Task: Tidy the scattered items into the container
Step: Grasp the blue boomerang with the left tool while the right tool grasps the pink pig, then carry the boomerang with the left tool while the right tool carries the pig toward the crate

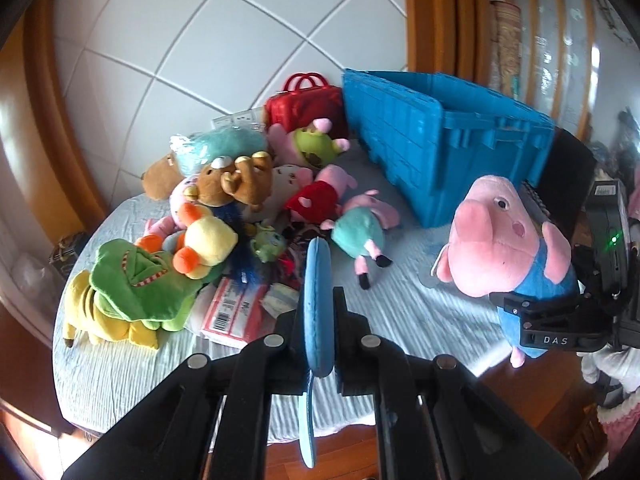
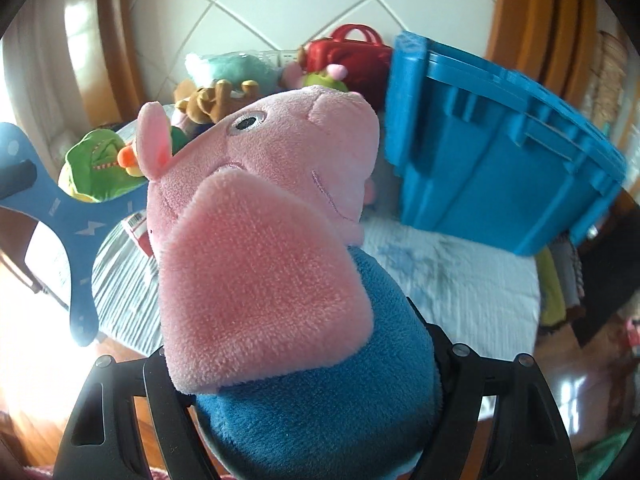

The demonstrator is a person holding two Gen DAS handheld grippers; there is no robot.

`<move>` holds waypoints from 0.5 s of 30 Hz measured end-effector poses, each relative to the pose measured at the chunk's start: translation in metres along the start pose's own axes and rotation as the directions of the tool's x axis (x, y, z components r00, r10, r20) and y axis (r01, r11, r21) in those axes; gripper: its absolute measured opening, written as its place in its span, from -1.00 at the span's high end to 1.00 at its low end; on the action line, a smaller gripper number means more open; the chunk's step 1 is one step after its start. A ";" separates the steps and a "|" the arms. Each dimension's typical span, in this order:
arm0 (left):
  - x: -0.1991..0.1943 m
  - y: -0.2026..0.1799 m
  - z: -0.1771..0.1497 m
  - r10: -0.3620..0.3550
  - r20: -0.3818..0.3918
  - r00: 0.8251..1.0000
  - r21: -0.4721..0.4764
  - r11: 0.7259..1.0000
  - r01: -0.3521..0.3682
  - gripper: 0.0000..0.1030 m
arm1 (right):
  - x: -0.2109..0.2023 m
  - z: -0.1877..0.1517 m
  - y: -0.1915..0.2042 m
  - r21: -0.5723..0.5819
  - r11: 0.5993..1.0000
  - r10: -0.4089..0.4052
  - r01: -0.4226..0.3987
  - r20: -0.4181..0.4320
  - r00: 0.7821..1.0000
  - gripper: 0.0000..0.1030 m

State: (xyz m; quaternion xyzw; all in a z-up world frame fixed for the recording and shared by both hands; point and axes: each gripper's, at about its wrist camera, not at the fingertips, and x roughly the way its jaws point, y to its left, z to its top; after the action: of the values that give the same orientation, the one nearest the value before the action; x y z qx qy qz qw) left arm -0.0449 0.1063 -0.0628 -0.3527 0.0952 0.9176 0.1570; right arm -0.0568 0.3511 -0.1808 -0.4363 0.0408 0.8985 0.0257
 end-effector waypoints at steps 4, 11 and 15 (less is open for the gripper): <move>-0.010 -0.024 -0.002 -0.054 0.014 0.998 0.049 0.997 0.053 0.84 | -0.034 -0.024 -0.015 0.054 0.997 -0.058 0.057 0.009 0.998 -0.56; -0.020 -0.075 -0.002 -0.136 0.024 0.990 0.110 0.985 0.132 0.84 | -0.076 -0.058 -0.051 0.128 0.981 -0.146 0.143 0.011 0.989 -0.56; -0.021 -0.109 0.000 -0.165 0.022 0.986 0.135 0.978 0.161 0.84 | -0.090 -0.072 -0.076 0.158 0.972 -0.175 0.172 0.005 0.985 -0.57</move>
State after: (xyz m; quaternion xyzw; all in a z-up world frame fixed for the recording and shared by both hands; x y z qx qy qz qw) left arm 0.0085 0.2031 -0.0554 -0.3328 0.1243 0.8989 0.2565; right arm 0.0614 0.4188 -0.1585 -0.4262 0.0731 0.8909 0.1389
